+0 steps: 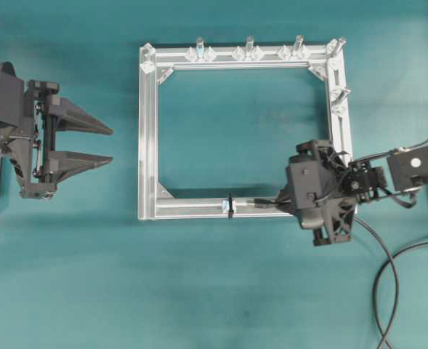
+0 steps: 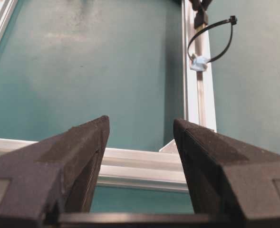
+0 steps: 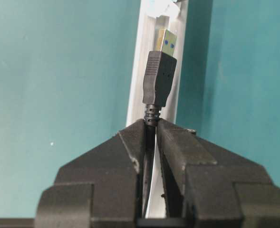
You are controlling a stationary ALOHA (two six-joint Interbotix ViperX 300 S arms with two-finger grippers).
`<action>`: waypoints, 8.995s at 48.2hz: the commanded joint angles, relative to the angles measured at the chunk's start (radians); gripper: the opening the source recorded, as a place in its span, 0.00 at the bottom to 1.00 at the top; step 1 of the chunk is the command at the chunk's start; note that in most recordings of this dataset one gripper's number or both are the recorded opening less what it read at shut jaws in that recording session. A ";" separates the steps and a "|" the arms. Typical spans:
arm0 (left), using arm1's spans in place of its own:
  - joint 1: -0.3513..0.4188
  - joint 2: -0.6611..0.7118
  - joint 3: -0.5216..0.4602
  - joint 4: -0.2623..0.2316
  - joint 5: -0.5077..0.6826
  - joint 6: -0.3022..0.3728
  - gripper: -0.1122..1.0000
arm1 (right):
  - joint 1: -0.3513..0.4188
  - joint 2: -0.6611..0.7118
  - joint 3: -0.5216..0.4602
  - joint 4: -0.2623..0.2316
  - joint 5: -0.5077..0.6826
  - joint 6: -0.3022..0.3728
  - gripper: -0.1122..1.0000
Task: Insert the wire through the string loop located in the center.
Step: 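Push the USB plug leftward through the black zip-tie loop, then move the open left gripper to the plug emerging from the loop, then close the left gripper on the USB plug tip past the loop, then open the right gripper and move it back to the right, then pull the cable leftward through the loop with the left gripper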
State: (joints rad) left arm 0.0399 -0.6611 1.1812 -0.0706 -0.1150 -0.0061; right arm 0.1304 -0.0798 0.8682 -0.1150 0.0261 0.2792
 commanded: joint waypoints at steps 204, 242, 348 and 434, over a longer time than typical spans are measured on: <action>-0.164 0.864 -0.793 0.017 0.440 -0.048 0.63 | -0.006 0.170 -0.218 -0.052 -0.060 -0.002 0.19; -0.166 0.861 -0.778 0.017 0.442 -0.049 0.28 | -0.006 0.170 -0.213 -0.052 -0.058 -0.003 0.19; -0.150 0.792 -0.730 0.017 0.466 -0.077 0.28 | -0.006 0.104 -0.187 -0.052 -0.012 0.000 0.44; -0.172 0.566 -0.511 0.011 0.494 -0.083 0.27 | 0.000 -0.081 -0.055 -0.052 -0.008 0.002 0.43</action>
State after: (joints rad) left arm -0.1243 -0.0506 0.6596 -0.0568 0.3728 -0.0798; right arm 0.1273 -0.1427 0.8237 -0.1657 0.0261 0.2807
